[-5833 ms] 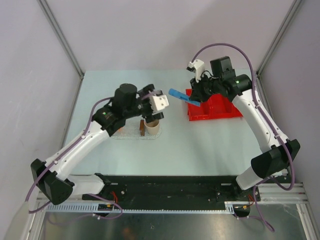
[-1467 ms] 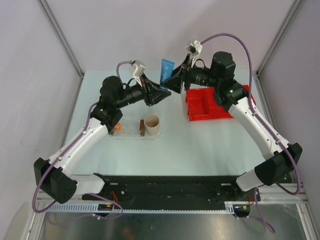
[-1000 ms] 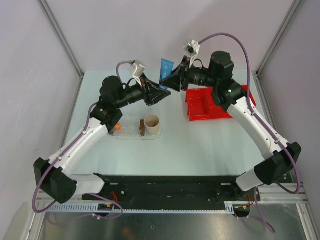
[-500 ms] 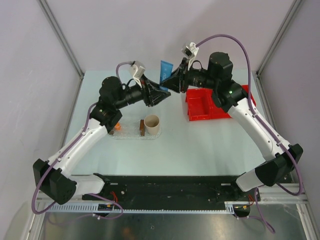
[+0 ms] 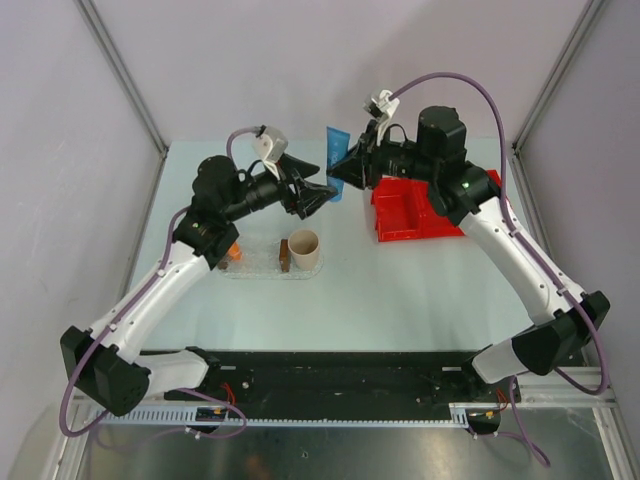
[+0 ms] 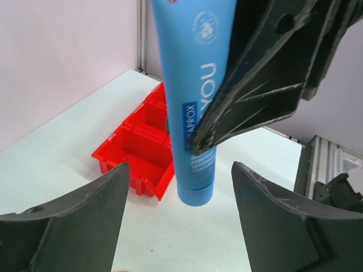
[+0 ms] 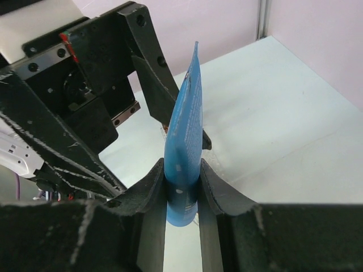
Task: Prepare toiletry sets of a toothbrush and toothpaste on the tray
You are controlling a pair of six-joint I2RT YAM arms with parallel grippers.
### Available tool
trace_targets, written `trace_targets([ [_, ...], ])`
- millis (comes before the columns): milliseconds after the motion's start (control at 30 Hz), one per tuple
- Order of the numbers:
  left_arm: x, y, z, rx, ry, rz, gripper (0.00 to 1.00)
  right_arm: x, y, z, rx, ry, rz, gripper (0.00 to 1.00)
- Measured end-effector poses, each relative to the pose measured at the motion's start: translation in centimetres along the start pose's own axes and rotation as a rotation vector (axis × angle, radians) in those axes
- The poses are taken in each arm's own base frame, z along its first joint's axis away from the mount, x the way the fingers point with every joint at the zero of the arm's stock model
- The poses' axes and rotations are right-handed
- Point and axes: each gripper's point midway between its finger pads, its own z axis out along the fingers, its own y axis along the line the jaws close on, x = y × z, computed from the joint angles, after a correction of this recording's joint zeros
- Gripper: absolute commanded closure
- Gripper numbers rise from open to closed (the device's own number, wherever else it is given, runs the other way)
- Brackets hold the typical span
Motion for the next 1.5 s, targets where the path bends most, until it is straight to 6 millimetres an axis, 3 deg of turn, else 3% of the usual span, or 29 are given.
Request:
trace_targets([
  [233, 0.3, 0.5, -0.8, -0.008, 0.024, 0.044, 0.21, 0.2, 0.4, -0.7, -0.009, 0.018, -0.056, 1.0],
  [533, -1.2, -0.5, -2.9, 0.06, 0.011, 0.091, 0.19, 1.7, 1.0, -1.5, -0.042, 0.08, -0.119, 1.0],
  [767, -1.8, -2.3, -3.3, 0.172, 0.016, 0.116, 0.18, 2.7, 2.9, -2.2, -0.132, 0.112, -0.155, 1.0],
  [1033, -1.3, -3.7, -3.3, 0.283, 0.041, 0.122, 0.17, 5.7, 5.6, -2.0, -0.242, 0.192, -0.172, 1.0],
  [1233, -1.1, -4.2, -3.4, 0.314, 0.047, 0.122, 0.19, 7.5, 6.4, -1.9, -0.277, 0.236, -0.175, 1.0],
  [1500, -0.9, -5.0, -3.7, 0.366, 0.055, 0.121, 0.2, 7.8, 6.7, -1.8, -0.285, 0.244, -0.185, 1.0],
])
